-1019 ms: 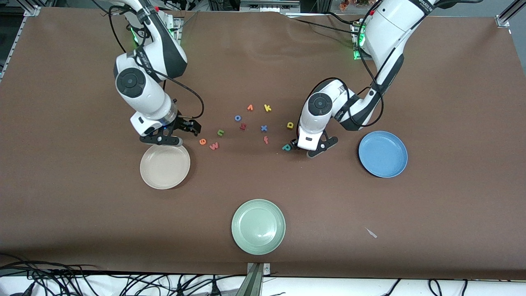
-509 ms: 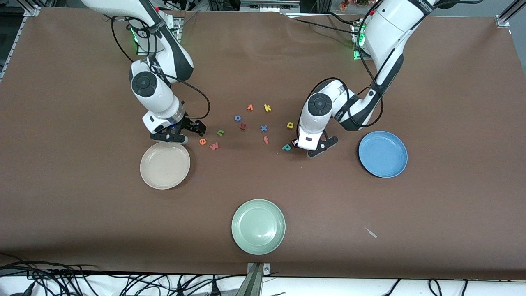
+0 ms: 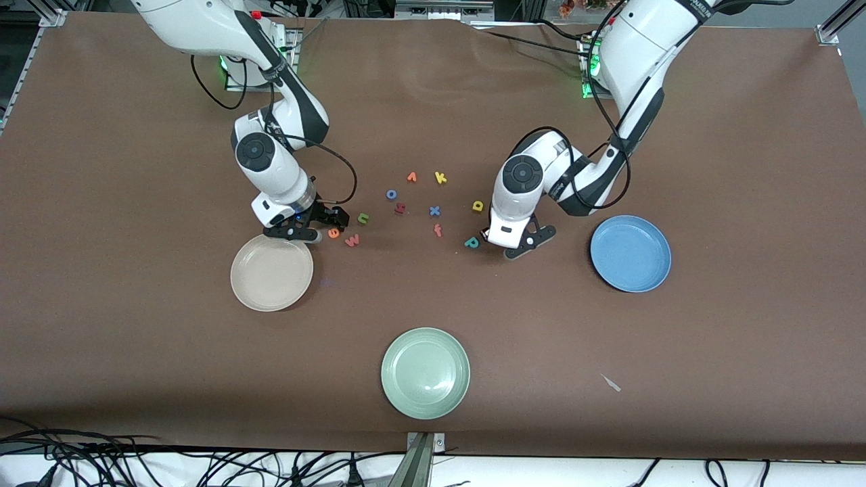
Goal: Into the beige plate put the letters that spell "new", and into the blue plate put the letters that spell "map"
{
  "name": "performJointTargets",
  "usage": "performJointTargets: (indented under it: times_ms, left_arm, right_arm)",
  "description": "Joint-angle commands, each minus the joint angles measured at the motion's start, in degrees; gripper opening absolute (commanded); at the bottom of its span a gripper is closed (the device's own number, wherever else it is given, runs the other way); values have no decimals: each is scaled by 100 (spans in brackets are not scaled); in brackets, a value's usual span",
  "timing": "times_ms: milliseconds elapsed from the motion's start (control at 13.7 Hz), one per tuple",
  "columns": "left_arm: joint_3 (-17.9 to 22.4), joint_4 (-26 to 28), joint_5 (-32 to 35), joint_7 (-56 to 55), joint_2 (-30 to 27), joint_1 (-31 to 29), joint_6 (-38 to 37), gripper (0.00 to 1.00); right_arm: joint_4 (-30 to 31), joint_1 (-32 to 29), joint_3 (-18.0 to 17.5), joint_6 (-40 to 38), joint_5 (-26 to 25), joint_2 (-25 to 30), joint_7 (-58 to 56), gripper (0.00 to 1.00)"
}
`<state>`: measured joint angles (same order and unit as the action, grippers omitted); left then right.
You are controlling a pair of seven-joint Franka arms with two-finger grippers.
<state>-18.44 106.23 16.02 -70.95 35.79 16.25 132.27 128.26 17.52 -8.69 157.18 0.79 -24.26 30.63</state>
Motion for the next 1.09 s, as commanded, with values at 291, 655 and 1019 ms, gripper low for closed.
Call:
performJointTargets:
  times_ms: [291,655,1019]
  left_arm:
    - [7,-656,-152,3862,-520,-972,-2125,0]
    - [25,-577,-55,6335,-565,-1905,-2355,0]
    - [34,-559,33,7718,-231,-2494,-2303,50]
  right_arm:
    - [-47,84,-1,163,-307,-210,110,99]
    - [-47,84,8,163,-597,-263,101,83]
    - [-187,84,8,129,-922,-325,40,70]
